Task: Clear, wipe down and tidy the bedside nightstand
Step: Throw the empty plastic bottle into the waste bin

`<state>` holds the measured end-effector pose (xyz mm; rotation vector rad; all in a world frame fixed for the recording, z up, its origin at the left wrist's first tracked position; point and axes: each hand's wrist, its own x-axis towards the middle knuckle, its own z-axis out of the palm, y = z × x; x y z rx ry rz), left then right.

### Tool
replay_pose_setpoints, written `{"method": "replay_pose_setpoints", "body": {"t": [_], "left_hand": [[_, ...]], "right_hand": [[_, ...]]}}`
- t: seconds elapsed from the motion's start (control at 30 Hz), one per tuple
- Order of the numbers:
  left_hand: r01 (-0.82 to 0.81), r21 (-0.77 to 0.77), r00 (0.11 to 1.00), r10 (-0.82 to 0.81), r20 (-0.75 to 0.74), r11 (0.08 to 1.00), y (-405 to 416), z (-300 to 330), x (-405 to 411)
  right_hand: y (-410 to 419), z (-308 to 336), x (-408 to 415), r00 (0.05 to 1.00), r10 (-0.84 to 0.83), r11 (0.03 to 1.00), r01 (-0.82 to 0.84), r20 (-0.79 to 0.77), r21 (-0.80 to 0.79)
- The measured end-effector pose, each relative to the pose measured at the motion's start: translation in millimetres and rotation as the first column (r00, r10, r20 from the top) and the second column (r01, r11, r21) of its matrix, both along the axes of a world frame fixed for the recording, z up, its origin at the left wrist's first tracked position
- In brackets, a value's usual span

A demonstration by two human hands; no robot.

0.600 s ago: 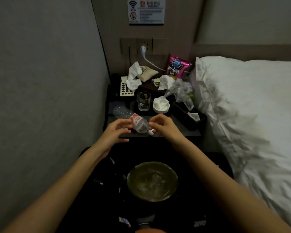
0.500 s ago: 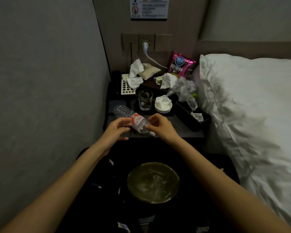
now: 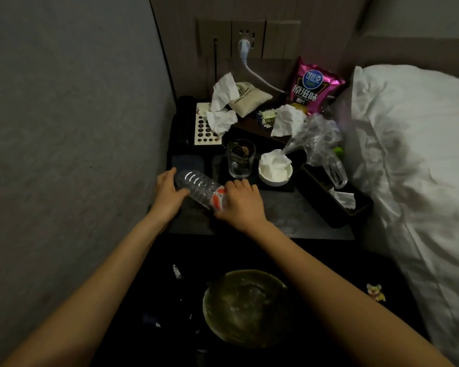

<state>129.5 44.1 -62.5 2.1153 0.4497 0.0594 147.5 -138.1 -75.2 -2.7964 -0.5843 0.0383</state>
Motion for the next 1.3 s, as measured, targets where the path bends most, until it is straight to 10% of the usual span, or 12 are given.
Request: {"method": "replay_pose_setpoints", "body": {"t": [0.37, 0.57, 0.87, 1.3], "left_hand": [[-0.011, -0.131, 0.989, 0.030, 0.144, 0.991, -15.0, 1.0, -48.0], [0.041, -0.144, 0.986, -0.064, -0.154, 0.989, -54.8, -38.1, -112.7], [-0.130, -0.272, 0.782, -0.070, -0.619, 0.954, -123.7, -118.4, -135.4], [-0.393, -0.377, 0.705, 0.012, -0.709, 0.839, -129.5, -169.6, -115.4]], "right_hand": [[-43.3, 71.0, -47.2, 0.966, 0.214, 0.973, -0.198, 0.144, -0.119], [-68.0, 70.9, -100.3, 0.939, 0.340, 0.885, -0.338, -0.053, -0.319], [-62.9, -52.2, -106.7, 0.836, 0.076, 0.783, -0.387, -0.543, -0.486], [-43.1, -193.1, -114.2, 0.787, -0.071, 0.765, -0.351, -0.613, -0.540]]}}
